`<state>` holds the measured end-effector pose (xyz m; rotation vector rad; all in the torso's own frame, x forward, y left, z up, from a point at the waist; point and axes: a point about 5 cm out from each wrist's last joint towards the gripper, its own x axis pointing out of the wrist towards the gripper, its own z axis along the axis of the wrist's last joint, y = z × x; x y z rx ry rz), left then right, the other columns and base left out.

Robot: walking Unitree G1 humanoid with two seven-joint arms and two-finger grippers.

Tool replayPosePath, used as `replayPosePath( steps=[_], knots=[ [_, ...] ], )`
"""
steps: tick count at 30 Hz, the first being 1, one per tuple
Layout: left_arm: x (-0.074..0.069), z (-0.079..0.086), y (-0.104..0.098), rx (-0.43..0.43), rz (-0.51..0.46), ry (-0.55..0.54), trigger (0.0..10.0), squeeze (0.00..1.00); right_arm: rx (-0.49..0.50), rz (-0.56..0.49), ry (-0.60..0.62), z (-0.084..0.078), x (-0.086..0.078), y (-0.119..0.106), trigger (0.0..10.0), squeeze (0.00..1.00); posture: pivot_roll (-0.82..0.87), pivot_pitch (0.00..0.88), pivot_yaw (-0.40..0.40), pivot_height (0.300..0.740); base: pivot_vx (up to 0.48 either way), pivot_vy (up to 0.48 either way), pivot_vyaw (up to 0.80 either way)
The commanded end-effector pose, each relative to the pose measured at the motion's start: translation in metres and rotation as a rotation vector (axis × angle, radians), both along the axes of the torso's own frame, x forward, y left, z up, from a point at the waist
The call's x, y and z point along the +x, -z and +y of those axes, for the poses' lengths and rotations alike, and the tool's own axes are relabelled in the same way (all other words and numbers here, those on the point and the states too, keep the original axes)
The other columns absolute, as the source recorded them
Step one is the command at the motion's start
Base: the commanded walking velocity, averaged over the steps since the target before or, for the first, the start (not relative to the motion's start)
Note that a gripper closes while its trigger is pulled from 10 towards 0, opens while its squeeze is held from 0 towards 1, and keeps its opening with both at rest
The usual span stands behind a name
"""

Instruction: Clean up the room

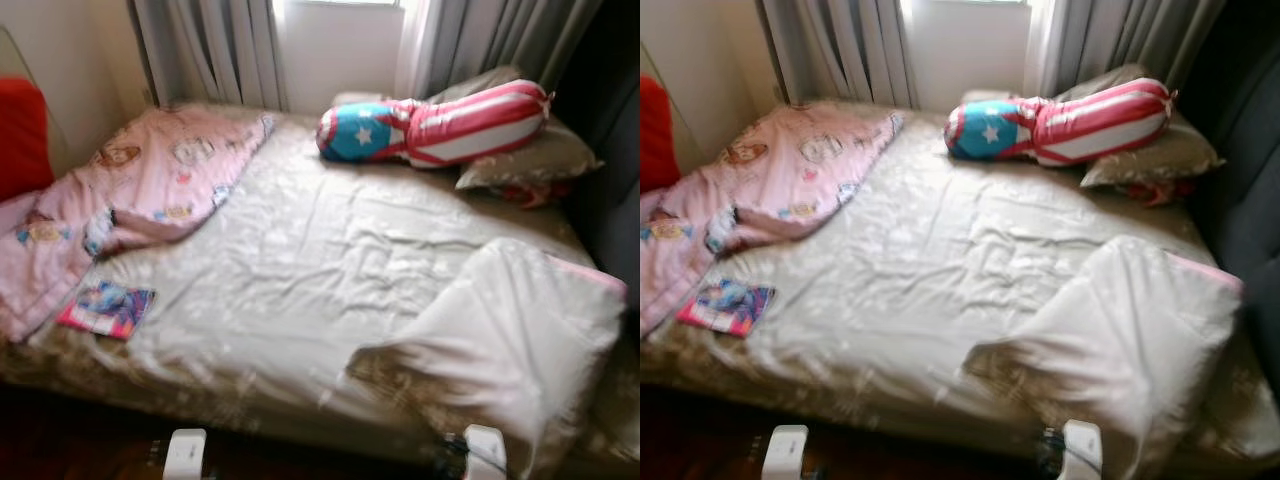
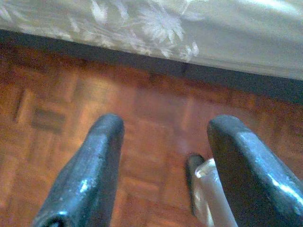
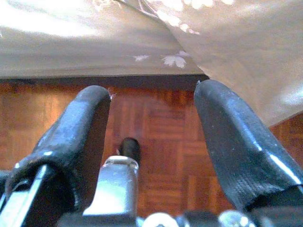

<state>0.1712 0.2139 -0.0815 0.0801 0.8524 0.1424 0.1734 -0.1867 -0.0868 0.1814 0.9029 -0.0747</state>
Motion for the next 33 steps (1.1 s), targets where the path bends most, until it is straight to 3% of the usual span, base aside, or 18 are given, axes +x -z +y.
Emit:
replayPosePath(
  steps=[1,11,24,28,33],
  knots=[
    [0.0012,0.0018,-0.0009,0.003,-0.006,-0.011,10.0,0.00,-0.002,0.002,0.012,-0.0020,-0.0006,0.0001,10.0,0.00,0.05,0.000,-0.016,0.740,0.000,0.000,0.00],
    [0.0050,0.0022,-0.0028,-0.008,-0.019,-0.020,10.0,0.00,-0.002,0.003,0.022,-0.0020,-0.0002,0.0000,10.0,0.00,0.06,0.000,-0.018,0.740,0.000,0.000,0.00],
    [0.0079,0.0002,-0.0041,0.007,-0.029,0.000,10.0,0.00,-0.013,0.013,0.010,-0.0032,-0.0004,0.0002,10.0,0.00,0.06,0.000,-0.024,0.740,0.000,0.000,-0.72],
    [0.0079,-0.0006,-0.0039,0.004,-0.029,0.000,10.0,0.00,-0.014,0.015,0.007,-0.0032,-0.0005,0.0002,10.0,0.00,0.06,0.000,-0.024,0.740,0.000,-0.461,-0.72],
    [0.0082,0.0002,-0.0042,0.000,-0.033,-0.015,10.0,0.00,-0.027,0.014,0.008,-0.0040,-0.0003,0.0001,10.0,0.00,0.06,0.000,-0.024,0.740,0.000,0.000,-0.72]
  ],
)
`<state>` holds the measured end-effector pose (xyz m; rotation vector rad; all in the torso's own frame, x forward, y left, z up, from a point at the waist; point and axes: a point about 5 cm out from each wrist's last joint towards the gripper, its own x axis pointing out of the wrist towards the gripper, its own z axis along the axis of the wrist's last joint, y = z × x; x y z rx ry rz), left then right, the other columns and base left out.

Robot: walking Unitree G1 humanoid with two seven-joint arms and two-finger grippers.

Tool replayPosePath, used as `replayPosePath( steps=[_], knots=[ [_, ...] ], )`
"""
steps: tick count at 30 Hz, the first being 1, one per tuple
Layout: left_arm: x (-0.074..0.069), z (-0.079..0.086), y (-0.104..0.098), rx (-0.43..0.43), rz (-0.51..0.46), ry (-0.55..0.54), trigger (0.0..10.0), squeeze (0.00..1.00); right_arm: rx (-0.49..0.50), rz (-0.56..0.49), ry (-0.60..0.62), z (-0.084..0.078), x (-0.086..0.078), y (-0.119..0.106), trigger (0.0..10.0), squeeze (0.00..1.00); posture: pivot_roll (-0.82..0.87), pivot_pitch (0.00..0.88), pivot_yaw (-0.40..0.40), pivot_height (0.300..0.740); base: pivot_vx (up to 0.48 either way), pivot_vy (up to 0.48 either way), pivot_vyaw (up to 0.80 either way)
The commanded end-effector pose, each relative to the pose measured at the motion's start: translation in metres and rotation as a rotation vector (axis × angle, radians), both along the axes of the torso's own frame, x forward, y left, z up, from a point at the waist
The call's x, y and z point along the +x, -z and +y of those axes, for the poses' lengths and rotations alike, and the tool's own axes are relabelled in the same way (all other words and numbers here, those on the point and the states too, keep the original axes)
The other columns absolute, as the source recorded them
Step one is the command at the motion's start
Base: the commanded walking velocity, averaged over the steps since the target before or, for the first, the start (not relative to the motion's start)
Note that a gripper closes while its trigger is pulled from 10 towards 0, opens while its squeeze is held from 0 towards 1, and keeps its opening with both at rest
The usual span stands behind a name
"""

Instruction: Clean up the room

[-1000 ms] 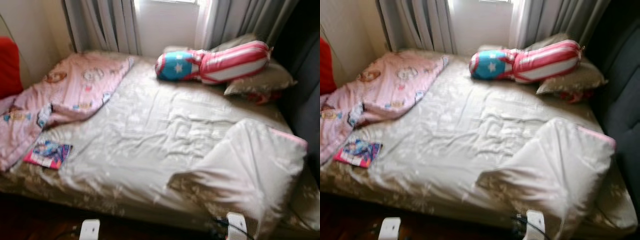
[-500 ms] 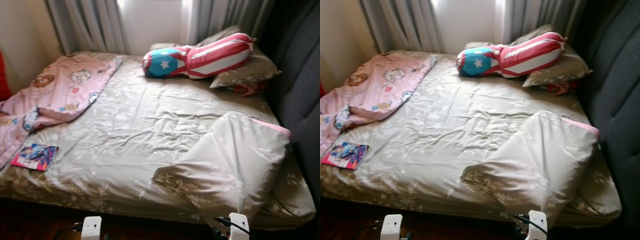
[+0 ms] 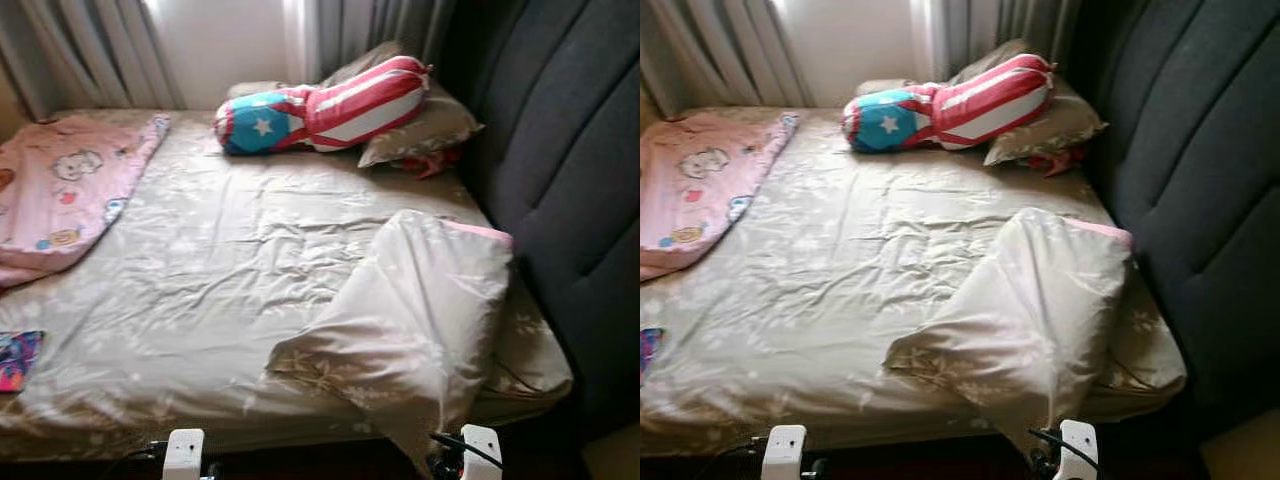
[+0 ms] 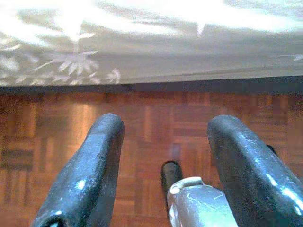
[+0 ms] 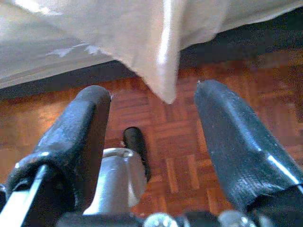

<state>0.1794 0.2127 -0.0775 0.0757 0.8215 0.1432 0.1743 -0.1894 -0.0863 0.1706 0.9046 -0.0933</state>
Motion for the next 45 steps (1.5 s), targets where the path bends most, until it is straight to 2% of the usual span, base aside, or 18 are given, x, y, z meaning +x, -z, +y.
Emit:
replayPosePath(
  steps=[1,17,20,27,45],
  knots=[
    [0.0000,0.0014,-0.0003,0.002,-0.002,-0.014,10.0,0.00,-0.010,0.010,-0.003,-0.0014,-0.0012,0.0006,10.0,0.00,0.06,0.000,-0.024,0.740,0.000,0.000,-0.72],
    [0.0028,0.0007,-0.0018,0.015,-0.012,0.000,10.0,0.00,-0.006,0.003,-0.001,-0.0014,0.0002,-0.0002,10.0,0.00,0.07,0.000,-0.029,0.740,0.000,-0.060,-0.04],
    [0.0025,0.0004,-0.0014,0.015,-0.007,0.001,10.0,0.00,-0.016,0.007,-0.001,-0.0020,0.0001,-0.0001,10.0,0.00,0.07,0.000,-0.029,0.740,0.000,-0.480,-0.77],
    [0.0019,0.0011,-0.0012,0.009,-0.008,-0.015,10.0,0.00,-0.024,0.005,0.001,-0.0024,0.0005,-0.0003,10.0,0.00,0.07,0.000,-0.030,0.740,0.000,0.000,-0.77],
    [0.0021,0.0002,-0.0010,-0.011,-0.009,-0.026,10.0,0.00,-0.023,-0.006,0.000,-0.0026,0.0016,-0.0011,10.0,0.00,0.07,0.000,-0.031,0.740,0.000,0.000,0.00]
  ],
)
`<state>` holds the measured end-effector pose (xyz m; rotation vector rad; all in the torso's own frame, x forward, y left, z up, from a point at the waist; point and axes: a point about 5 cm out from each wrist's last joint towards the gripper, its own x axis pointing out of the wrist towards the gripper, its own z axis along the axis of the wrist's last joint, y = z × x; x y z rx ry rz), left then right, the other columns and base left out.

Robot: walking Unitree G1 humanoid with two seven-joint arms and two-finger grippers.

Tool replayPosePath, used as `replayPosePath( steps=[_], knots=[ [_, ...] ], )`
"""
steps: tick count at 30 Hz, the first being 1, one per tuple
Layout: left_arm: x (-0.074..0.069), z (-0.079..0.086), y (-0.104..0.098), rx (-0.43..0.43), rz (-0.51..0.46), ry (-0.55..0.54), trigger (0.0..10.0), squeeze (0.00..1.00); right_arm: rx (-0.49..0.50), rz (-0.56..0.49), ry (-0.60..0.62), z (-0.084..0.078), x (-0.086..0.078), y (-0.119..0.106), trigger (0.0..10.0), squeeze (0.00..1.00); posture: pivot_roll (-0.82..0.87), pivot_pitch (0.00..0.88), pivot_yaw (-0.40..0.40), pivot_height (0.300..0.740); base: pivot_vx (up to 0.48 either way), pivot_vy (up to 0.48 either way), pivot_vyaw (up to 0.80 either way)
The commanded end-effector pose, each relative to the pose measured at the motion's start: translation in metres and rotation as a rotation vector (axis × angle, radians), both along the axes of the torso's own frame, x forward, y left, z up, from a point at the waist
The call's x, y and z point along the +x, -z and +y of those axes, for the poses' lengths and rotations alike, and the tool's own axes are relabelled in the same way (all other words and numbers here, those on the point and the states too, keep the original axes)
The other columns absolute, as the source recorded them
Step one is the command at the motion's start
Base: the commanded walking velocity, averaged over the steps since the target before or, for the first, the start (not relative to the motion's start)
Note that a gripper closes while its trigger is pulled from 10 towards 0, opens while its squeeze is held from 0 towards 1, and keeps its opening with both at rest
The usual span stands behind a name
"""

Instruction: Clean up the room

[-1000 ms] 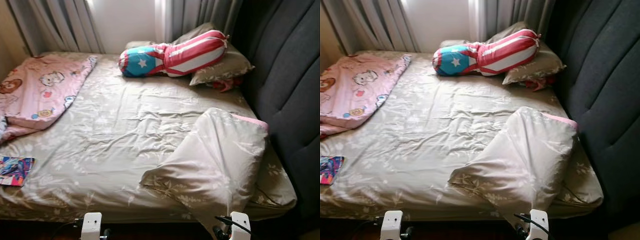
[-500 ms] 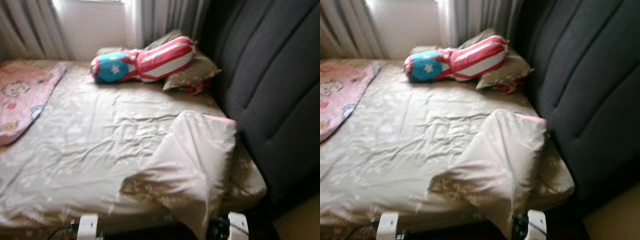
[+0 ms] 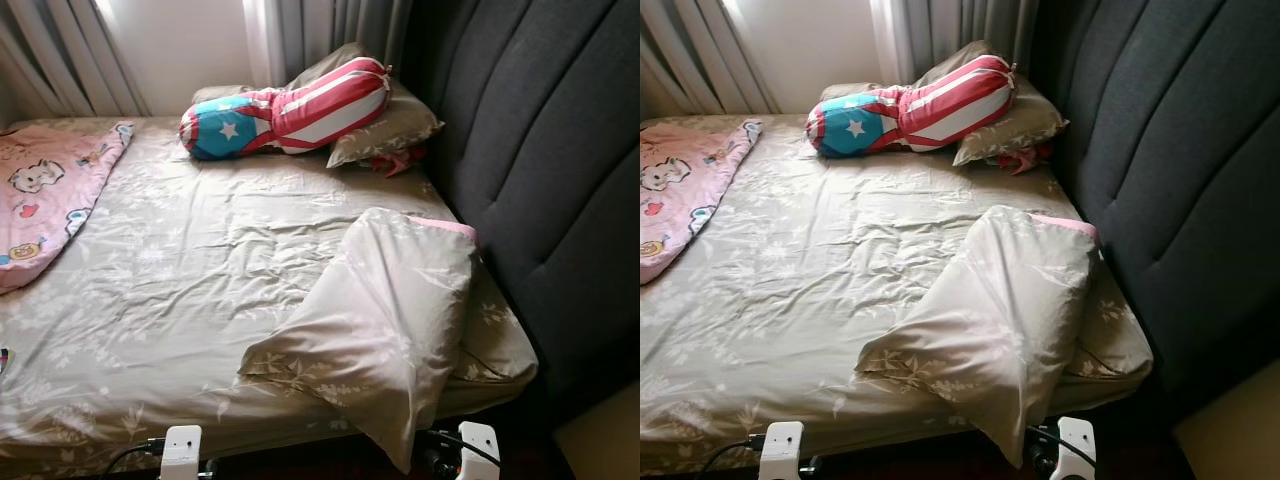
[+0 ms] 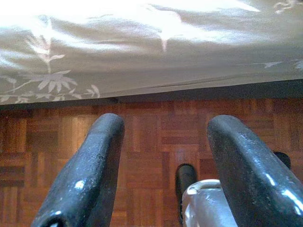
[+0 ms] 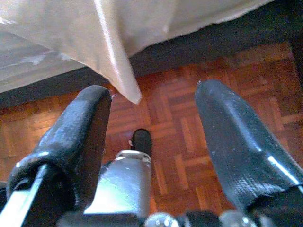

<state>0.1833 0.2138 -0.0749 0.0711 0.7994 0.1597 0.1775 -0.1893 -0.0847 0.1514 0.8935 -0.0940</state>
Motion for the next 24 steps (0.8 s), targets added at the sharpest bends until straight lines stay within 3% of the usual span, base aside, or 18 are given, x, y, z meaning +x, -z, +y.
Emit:
replayPosePath(
  steps=[1,24],
  knots=[
    [-0.0018,-0.0010,0.0016,-0.017,0.013,-0.012,10.0,0.00,-0.006,0.004,0.009,-0.0027,-0.0017,0.0004,10.0,0.00,0.07,0.000,-0.031,0.740,0.244,0.000,0.00],
    [-0.0033,0.0000,0.0020,-0.022,0.014,-0.008,10.0,0.00,0.004,-0.009,0.019,-0.0012,-0.0026,0.0006,10.0,0.00,0.06,0.000,-0.024,0.740,0.289,0.000,0.00]
  ],
)
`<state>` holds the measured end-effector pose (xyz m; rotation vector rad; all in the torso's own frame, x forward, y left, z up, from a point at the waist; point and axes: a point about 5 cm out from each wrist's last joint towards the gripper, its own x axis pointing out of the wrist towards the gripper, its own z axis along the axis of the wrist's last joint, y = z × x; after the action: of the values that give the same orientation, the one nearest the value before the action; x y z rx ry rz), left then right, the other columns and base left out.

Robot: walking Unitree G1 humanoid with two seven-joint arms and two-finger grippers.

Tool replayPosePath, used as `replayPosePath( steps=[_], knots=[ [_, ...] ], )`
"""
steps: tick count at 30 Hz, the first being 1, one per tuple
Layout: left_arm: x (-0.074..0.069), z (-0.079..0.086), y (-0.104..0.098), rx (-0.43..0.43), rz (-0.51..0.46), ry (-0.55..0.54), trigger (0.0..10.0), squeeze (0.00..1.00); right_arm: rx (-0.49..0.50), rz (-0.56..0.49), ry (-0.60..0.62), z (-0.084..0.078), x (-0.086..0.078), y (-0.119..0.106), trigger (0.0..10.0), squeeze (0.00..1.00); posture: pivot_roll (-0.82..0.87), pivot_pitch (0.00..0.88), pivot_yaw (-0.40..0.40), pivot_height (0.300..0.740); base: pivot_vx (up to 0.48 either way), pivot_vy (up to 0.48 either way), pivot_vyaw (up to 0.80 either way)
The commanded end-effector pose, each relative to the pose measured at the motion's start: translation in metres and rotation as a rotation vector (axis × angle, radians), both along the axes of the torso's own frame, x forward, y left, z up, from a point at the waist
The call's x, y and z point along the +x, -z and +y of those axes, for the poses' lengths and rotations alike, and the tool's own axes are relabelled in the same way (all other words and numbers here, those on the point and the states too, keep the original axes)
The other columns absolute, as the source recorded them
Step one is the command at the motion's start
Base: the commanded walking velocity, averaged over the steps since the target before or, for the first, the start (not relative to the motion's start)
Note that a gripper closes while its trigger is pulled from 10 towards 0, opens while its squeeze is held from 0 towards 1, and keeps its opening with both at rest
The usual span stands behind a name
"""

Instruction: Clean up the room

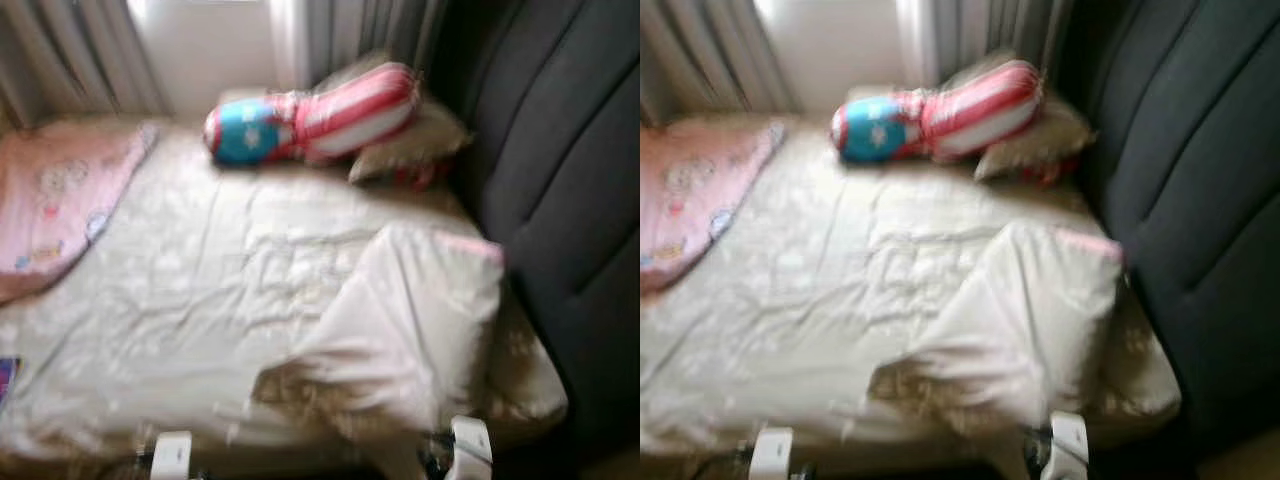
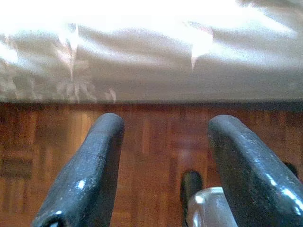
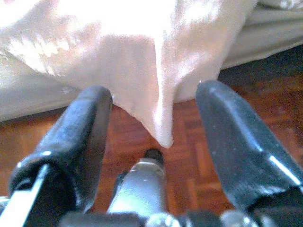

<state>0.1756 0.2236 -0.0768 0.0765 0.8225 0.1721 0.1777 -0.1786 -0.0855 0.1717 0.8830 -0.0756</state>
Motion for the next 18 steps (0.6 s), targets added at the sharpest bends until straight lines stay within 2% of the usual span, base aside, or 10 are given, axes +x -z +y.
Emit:
replayPosePath(
  steps=[1,5,11,13,16,18],
  knots=[
    [0.004,-0.010,0.000,-0.030,-0.008,0.004,10.0,0.00,-0.020,-0.001,0.027,-0.012,-0.003,0.000,10.0,0.00,0.06,0.000,-0.025,0.740,0.307,0.000,0.00],
    [0.004,-0.010,0.000,-0.028,-0.008,0.004,10.0,0.00,-0.016,-0.011,0.032,-0.012,-0.003,-0.001,10.0,0.00,0.06,0.000,-0.026,0.740,0.289,0.000,0.00],
    [0.006,-0.012,-0.001,-0.031,-0.027,0.016,10.0,0.00,-0.002,-0.034,0.035,-0.012,-0.002,-0.002,10.0,0.00,0.06,0.000,-0.028,0.740,0.000,0.000,0.00],
    [0.012,-0.013,-0.004,-0.037,-0.055,0.022,10.0,0.00,0.008,-0.054,0.035,-0.012,-0.001,-0.003,10.0,0.00,0.06,0.000,-0.030,0.740,0.000,0.000,0.00],
    [0.028,-0.016,-0.014,-0.046,-0.140,0.059,10.0,0.00,0.019,-0.087,0.045,-0.011,0.001,-0.004,10.0,0.00,0.05,0.000,-0.031,0.740,0.000,0.000,0.00],
    [0.031,-0.016,-0.016,-0.048,-0.154,0.064,10.0,0.00,0.021,-0.092,0.048,-0.011,0.001,-0.005,10.0,0.00,0.05,0.000,-0.031,0.740,0.000,0.000,0.00]
  ],
)
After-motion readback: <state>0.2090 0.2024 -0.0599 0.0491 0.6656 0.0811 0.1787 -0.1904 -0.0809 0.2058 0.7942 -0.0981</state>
